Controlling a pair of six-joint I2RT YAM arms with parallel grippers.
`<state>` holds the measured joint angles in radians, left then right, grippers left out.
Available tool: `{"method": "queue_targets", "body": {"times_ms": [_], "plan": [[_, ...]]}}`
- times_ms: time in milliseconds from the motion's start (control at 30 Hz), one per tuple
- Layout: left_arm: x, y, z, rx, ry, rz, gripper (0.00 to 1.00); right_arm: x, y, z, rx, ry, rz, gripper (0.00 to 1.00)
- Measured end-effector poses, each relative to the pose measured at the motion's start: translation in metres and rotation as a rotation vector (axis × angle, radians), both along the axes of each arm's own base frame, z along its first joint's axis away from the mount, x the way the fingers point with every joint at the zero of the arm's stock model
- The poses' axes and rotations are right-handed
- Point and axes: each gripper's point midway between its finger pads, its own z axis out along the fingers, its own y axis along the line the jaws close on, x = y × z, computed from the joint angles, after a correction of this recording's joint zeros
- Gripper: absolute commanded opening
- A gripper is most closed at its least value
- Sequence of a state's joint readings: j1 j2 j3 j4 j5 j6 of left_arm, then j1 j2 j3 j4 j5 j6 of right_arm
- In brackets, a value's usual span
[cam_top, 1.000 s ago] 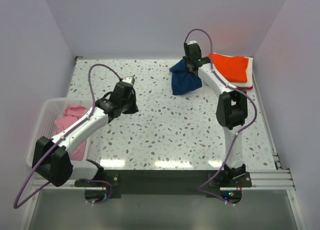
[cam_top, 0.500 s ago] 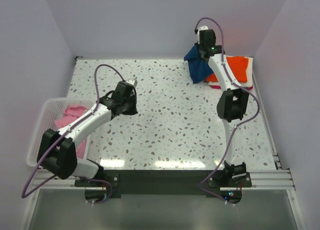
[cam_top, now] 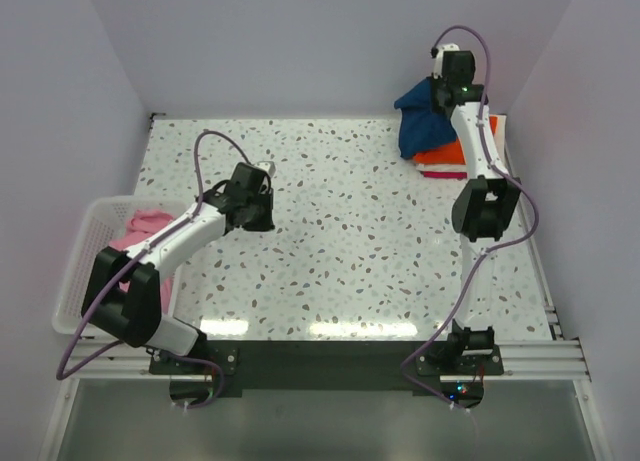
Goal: Fold and stack the t-shirts
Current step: Neatly place the folded tshirt to the corner
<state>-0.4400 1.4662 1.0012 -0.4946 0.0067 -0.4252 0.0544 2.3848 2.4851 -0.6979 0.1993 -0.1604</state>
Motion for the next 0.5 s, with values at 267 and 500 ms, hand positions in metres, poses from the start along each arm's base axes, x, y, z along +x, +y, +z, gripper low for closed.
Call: {"method": "queue_targets", "body": {"times_ms": [267, 500], "plan": [[0.003, 0.002, -0.001, -0.016, 0.008, 0.006, 0.0, -0.002, -0.024, 0.005, 0.097, -0.014, -0.028, 0.0], [0.002, -0.001, -0.005, -0.026, 0.019, -0.003, 0.0, -0.009, -0.054, 0.033, 0.172, -0.068, -0.069, 0.0]]}}
